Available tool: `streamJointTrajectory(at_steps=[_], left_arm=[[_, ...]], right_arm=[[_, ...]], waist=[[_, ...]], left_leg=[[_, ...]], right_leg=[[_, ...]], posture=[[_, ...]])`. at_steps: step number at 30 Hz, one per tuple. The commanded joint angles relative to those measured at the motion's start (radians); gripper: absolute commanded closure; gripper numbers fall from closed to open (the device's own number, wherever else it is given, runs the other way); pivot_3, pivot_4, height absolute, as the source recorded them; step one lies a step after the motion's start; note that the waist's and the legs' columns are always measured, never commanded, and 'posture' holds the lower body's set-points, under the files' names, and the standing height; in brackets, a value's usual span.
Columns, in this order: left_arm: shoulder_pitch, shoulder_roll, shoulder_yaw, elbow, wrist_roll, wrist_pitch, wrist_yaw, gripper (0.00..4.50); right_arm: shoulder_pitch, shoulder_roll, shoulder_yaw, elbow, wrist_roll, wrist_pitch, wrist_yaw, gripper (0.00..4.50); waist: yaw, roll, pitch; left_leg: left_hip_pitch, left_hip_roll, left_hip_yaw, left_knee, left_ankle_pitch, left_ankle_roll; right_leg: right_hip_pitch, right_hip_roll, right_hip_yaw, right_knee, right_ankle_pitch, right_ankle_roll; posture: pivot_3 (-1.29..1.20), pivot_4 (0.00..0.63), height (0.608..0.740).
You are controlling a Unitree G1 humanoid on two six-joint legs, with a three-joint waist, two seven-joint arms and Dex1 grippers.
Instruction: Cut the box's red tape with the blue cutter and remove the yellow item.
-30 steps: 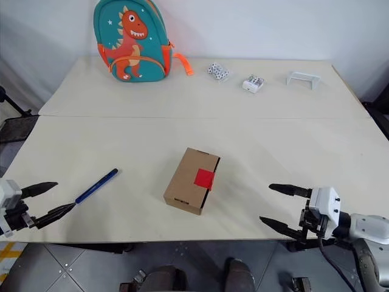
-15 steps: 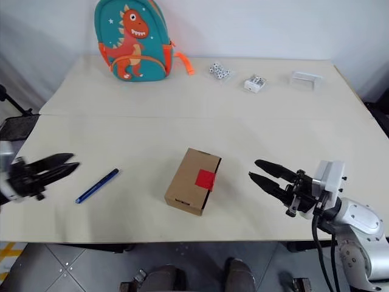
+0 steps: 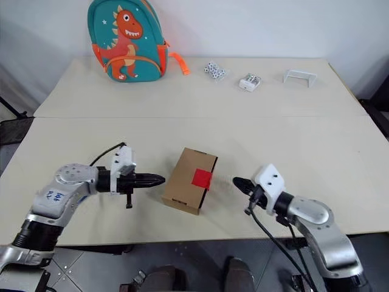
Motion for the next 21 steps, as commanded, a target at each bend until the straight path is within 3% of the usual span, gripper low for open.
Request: streamJointTrajectory(at_steps=[1, 12, 18, 21], left_arm=[[-0.017, -0.005, -0.026, -0.04, 0.03, -0.008, -0.002, 4.47], [-0.041, -0.06, -0.064, -0.035, 0.042, 0.031, -0.001, 4.47], [-0.066, -0.12, -0.08, -0.007, 0.069, 0.038, 0.033, 4.47], [-0.075, -0.167, -0.101, -0.002, 0.081, 0.061, 0.063, 4.47]], right_arm=[[-0.048, 0.045, 0.043, -0.067, 0.019, 0.118, -0.048, 4.5], [-0.185, 0.021, 0.098, -0.005, 0.039, 0.285, 0.013, 4.5], [-0.253, 0.006, 0.124, 0.11, 0.0, 0.234, 0.065, 4.5], [-0.321, -0.003, 0.142, 0.268, -0.052, 0.107, 0.133, 4.5]], waist=[[0.001, 0.0, 0.0], [0.002, 0.0, 0.0], [0.003, 0.0, 0.0], [0.002, 0.0, 0.0]], left_leg=[[0.0, 0.0, -0.001, 0.0, 0.0, 0.0], [-0.003, 0.0, -0.002, 0.0, 0.0, 0.0], [-0.003, -0.001, -0.002, 0.0, 0.0, 0.0], [-0.003, -0.001, -0.002, 0.0, 0.0, 0.0]], right_leg=[[0.0, 0.0, 0.0, 0.0, 0.0, 0.0], [-0.001, 0.0, -0.001, -0.001, 0.0, 0.0], [-0.001, 0.0, -0.001, -0.001, 0.0, 0.0], [-0.001, 0.0, -0.001, -0.001, 0.0, 0.0]], posture=[[0.0, 0.15, 0.74], [0.0, 0.15, 0.74], [0.0, 0.15, 0.74], [0.0, 0.15, 0.74]])
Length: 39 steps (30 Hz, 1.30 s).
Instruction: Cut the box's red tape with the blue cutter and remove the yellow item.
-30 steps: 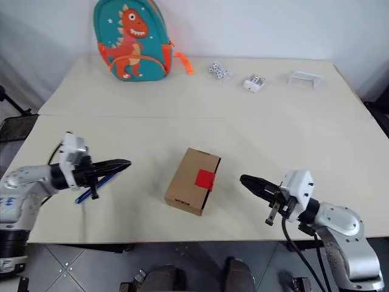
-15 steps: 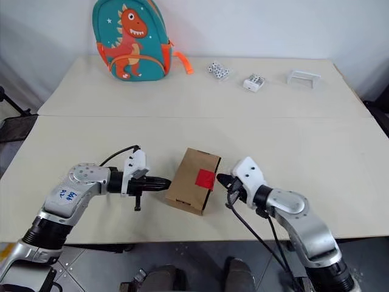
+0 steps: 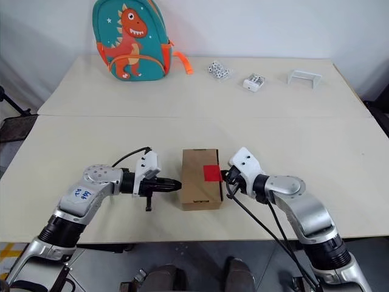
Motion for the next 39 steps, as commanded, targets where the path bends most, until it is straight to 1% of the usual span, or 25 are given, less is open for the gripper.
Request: streamJointTrajectory(at_steps=[1, 7, 16, 18, 24, 31, 34, 37, 39], left_arm=[[-0.022, -0.056, -0.03, -0.028, 0.009, 0.024, 0.041, 4.47], [-0.003, -0.076, -0.033, -0.067, 0.004, 0.049, 0.052, 4.47], [0.041, -0.065, -0.026, -0.138, -0.013, 0.078, 0.05, 4.47], [0.044, -0.064, -0.024, -0.151, -0.014, 0.085, 0.05, 4.47], [0.048, -0.049, -0.01, -0.183, -0.013, 0.108, 0.056, 4.47], [0.056, 0.009, 0.018, -0.192, -0.017, 0.111, 0.032, 4.47], [0.051, 0.051, 0.043, -0.178, -0.02, 0.102, 0.01, 4.47], [0.053, 0.076, 0.06, -0.176, -0.033, 0.101, -0.004, 4.47], [0.067, 0.117, 0.095, -0.18, -0.05, 0.102, -0.028, 4.47]], right_arm=[[-0.086, -0.006, 0.027, 0.17, -0.048, -0.177, 0.095, 4.5], [-0.187, 0.031, 0.054, 0.378, -0.119, -0.354, 0.169, 4.5], [-0.294, 0.108, 0.09, 0.577, -0.191, -0.517, 0.243, 4.5], [-0.314, 0.127, 0.096, 0.613, -0.204, -0.55, 0.259, 4.5], [-0.334, 0.162, 0.097, 0.664, -0.224, -0.607, 0.298, 4.5], [-0.355, 0.145, 0.049, 0.682, -0.214, -0.639, 0.326, 4.5], [-0.379, 0.119, -0.009, 0.632, -0.155, -0.574, 0.353, 4.5], [-0.382, 0.101, -0.033, 0.589, -0.12, -0.509, 0.373, 4.5], [-0.38, 0.068, -0.066, 0.552, -0.088, -0.454, 0.384, 4.5]], waist=[[-0.001, 0.0, 0.0], [-0.003, 0.0, 0.0], [-0.016, 0.0, 0.0], [-0.025, 0.0, 0.0], [-0.029, 0.0, 0.0], [-0.03, 0.0, 0.0], [-0.028, 0.0, 0.0], [-0.026, 0.001, 0.001], [-0.023, 0.001, 0.001]], left_leg=[[0.0, 0.0, 0.0, 0.0, 0.0, 0.0], [0.001, 0.0, 0.0, 0.0, 0.001, 0.0], [0.002, 0.001, 0.001, 0.0, 0.001, 0.0], [0.002, 0.001, 0.001, 0.0, 0.002, 0.0], [0.003, 0.001, 0.001, 0.0, 0.002, 0.0], [0.003, 0.002, 0.0, 0.0, 0.002, 0.0], [0.003, 0.002, 0.0, 0.0, 0.002, 0.0], [0.002, 0.001, -0.001, 0.0, 0.002, 0.0], [0.001, 0.001, -0.003, 0.0, 0.002, 0.0]], right_leg=[[0.0, 0.0, 0.0, 0.0, 0.0, 0.0], [0.0, 0.0, 0.0, 0.001, 0.0, 0.0], [0.001, 0.0, 0.001, 0.002, 0.0, 0.0], [0.001, 0.0, 0.001, 0.002, 0.0, 0.0], [0.002, 0.0, 0.001, 0.003, 0.0, 0.0], [0.001, 0.0, 0.001, 0.003, 0.0, 0.0], [0.001, 0.0, 0.001, 0.003, 0.0, 0.0], [0.001, 0.0, 0.001, 0.003, 0.0, 0.0], [0.001, 0.0, 0.0, 0.003, 0.0, 0.0]], posture=[[0.0, 0.15, 0.74], [0.0, 0.15, 0.74], [0.0, 0.15, 0.74], [0.0, 0.15, 0.74], [0.0, 0.15, 0.74], [0.0, 0.15, 0.74], [0.0, 0.15, 0.74], [0.0, 0.15, 0.74], [0.0, 0.15, 0.74]])
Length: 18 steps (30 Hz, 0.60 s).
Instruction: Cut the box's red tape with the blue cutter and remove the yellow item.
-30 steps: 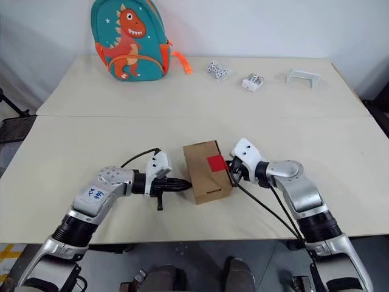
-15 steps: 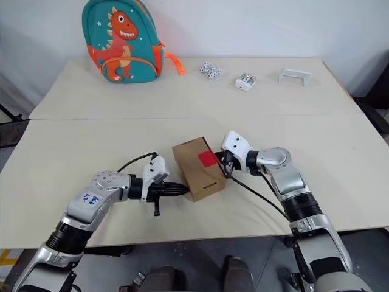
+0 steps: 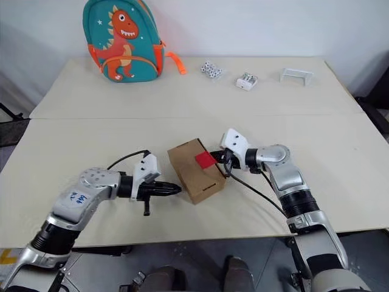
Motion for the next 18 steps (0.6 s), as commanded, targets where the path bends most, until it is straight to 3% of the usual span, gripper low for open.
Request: streamJointTrajectory(at_steps=[1, 5, 10, 13, 18], left_arm=[[0.029, 0.064, 0.09, -0.029, -0.052, -0.016, -0.044, 4.47], [0.109, 0.101, 0.26, -0.065, -0.155, -0.034, -0.059, 4.47], [0.28, 0.12, 0.597, -0.07, -0.276, -0.089, -0.048, 4.47], [0.366, 0.139, 0.771, 0.016, -0.25, -0.142, 0.004, 3.84], [0.514, 0.19, 0.976, 0.243, -0.205, -0.247, 0.005, 2.48]], right_arm=[[-0.01, -0.069, -0.091, -0.091, 0.067, 0.068, 0.02, 4.5], [0.057, -0.151, -0.179, -0.185, 0.141, 0.099, 0.044, 4.5], [0.249, -0.18, -0.381, -0.411, 0.366, 0.23, 0.025, 4.5], [0.362, -0.169, -0.452, -0.51, 0.447, 0.239, 0.011, 3.86], [0.459, -0.103, -0.487, -0.609, 0.431, 0.056, -0.027, 2.3]], waist=[[0.001, 0.0, 0.0], [0.003, 0.0, 0.0], [0.0, 0.0, 0.0], [0.0, 0.0, 0.0], [-0.005, 0.0, 0.0]], left_leg=[[0.0, 0.0, 0.0, 0.0, 0.0, 0.0], [-0.003, 0.0, -0.002, -0.001, 0.0, 0.0], [-0.004, 0.001, -0.003, -0.002, -0.001, -0.002], [-0.003, 0.0, -0.001, -0.001, -0.001, -0.001], [-0.001, 0.0, -0.001, -0.002, -0.001, -0.001]], right_leg=[[0.0, 0.0, 0.0, 0.0, 0.0, 0.0], [-0.003, 0.0, -0.001, -0.001, 0.0, 0.0], [-0.003, 0.0, -0.002, -0.001, 0.0, 0.0], [-0.003, 0.0, -0.001, -0.002, 0.0, 0.0], [-0.003, 0.0, 0.002, -0.002, 0.0, 0.0]], posture=[[0.0, 0.15, 0.74], [0.0, 0.15, 0.74], [0.0, 0.15, 0.74], [0.0, 0.15, 0.74], [0.0, 0.15, 0.74]])
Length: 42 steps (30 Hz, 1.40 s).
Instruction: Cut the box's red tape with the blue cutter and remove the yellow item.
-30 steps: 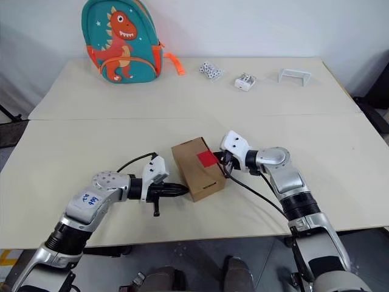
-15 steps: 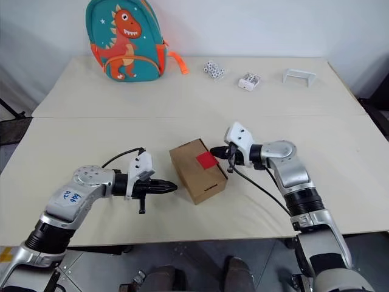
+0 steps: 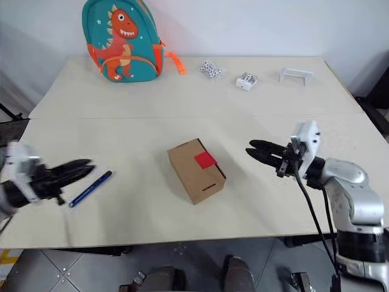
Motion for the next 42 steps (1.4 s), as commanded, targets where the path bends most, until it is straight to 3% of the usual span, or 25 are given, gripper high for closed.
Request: streamJointTrajectory(at_steps=[1, 6, 8, 9, 16, 21, 25, 31, 42], left_arm=[[0.103, 0.044, 0.149, 0.163, 0.025, -0.084, -0.023, 2.19], [0.207, 0.124, 0.203, 0.43, 0.071, -0.208, -0.073, 0.67], [0.237, 0.159, 0.2, 0.511, 0.093, -0.255, -0.094, 0.1], [0.243, 0.172, 0.202, 0.535, 0.095, -0.27, -0.098, 0.04], [0.29, 0.245, 0.199, 0.659, 0.09, -0.3, -0.172, 0.04], [0.352, 0.233, 0.224, 0.486, -0.028, -0.147, -0.295, 0.04], [0.267, 0.207, 0.106, 0.243, -0.019, -0.132, -0.215, 0.04], [0.193, 0.157, -0.087, 0.081, 0.079, -0.121, -0.074, 0.04], [0.093, 0.098, -0.272, 0.135, 0.196, -0.139, 0.045, 0.04]], right_arm=[[0.033, 0.053, -0.053, -0.089, 0.036, -0.164, 0.007, 1.96], [0.09, 0.057, -0.045, -0.216, 0.246, -0.108, 0.092, 0.2], [0.108, 0.08, -0.034, -0.26, 0.26, -0.134, 0.079, 0.0], [0.137, 0.069, -0.018, -0.283, 0.261, -0.136, 0.105, 0.0], [0.211, 0.048, -0.002, -0.292, 0.257, -0.216, 0.229, 0.0], [0.221, 0.026, -0.001, -0.233, 0.236, -0.262, 0.283, 0.0], [0.207, 0.003, 0.024, -0.193, 0.22, -0.27, 0.31, 0.0], [0.185, 0.011, 0.048, -0.162, 0.198, -0.289, 0.312, 0.0], [0.176, 0.018, 0.065, -0.186, 0.186, -0.301, 0.261, 0.0]], waist=[[-0.003, 0.0, 0.0], [0.005, -0.001, 0.0], [0.01, -0.002, 0.0], [0.012, -0.003, -0.001], [0.021, -0.006, -0.002], [0.013, -0.007, -0.002], [0.028, -0.007, -0.001], [0.014, -0.005, 0.0], [0.003, -0.005, 0.0]], left_leg=[[0.001, 0.0, 0.0, -0.001, 0.0, 0.0], [0.0, 0.0, 0.005, -0.004, 0.0, 0.0], [0.0, 0.001, 0.007, -0.004, -0.001, 0.0], [0.0, 0.001, 0.008, -0.005, -0.001, 0.0], [0.002, 0.002, 0.01, -0.005, -0.003, 0.001], [0.003, 0.004, 0.014, -0.005, -0.005, 0.0], [0.003, 0.005, 0.013, -0.003, -0.005, 0.0], [0.004, 0.005, 0.014, -0.001, -0.006, -0.002], [0.005, 0.005, 0.017, -0.001, -0.006, -0.002]], right_leg=[[-0.001, 0.0, 0.001, 0.0, 0.0, 0.0], [-0.006, 0.0, 0.001, 0.003, 0.0, 0.0], [-0.006, 0.0, 0.0, 0.004, 0.0, 0.0], [-0.007, 0.0, 0.0, 0.004, 0.0, -0.001], [-0.008, -0.001, 0.001, 0.003, -0.001, -0.001], [-0.01, -0.001, 0.0, 0.006, -0.001, -0.002], [-0.01, -0.001, 0.0, 0.008, -0.001, -0.003], [-0.011, 0.0, 0.001, 0.01, -0.002, -0.004], [-0.011, 0.0, -0.001, 0.012, -0.002, -0.004]], posture=[[0.0, 0.15, 0.74], [0.0, 0.15, 0.74], [0.0, 0.15, 0.74], [0.0, 0.15, 0.74], [0.0, 0.15, 0.74], [0.0, 0.15, 0.74], [0.0, 0.15, 0.74], [0.0, 0.15, 0.74], [0.0, 0.15, 0.74]])
